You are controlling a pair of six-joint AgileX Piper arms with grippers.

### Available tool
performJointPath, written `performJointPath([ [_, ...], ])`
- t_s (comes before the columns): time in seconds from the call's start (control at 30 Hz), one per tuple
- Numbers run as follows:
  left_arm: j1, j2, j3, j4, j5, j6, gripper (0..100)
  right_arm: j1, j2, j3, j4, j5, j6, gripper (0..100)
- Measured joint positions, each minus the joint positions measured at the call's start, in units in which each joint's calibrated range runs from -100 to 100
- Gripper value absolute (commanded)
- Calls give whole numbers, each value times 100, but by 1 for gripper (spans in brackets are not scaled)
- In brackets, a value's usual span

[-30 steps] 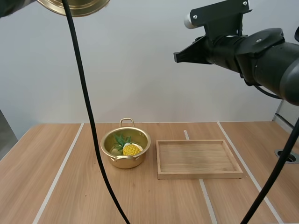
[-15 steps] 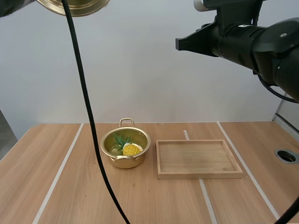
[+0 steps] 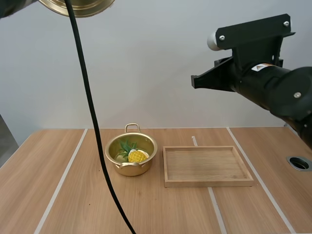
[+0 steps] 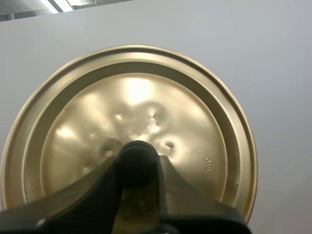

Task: Open the pot, put the pineapple inside, and close it

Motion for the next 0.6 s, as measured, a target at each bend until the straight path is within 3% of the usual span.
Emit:
performJointPath([
  [0.4, 0, 0, 0, 0, 0, 0, 0, 0, -1089, 1283, -50, -121, 799, 0],
  [0.6, 0, 0, 0, 0, 0, 0, 0, 0, -1490, 1535, -622, -103, 843, 0],
])
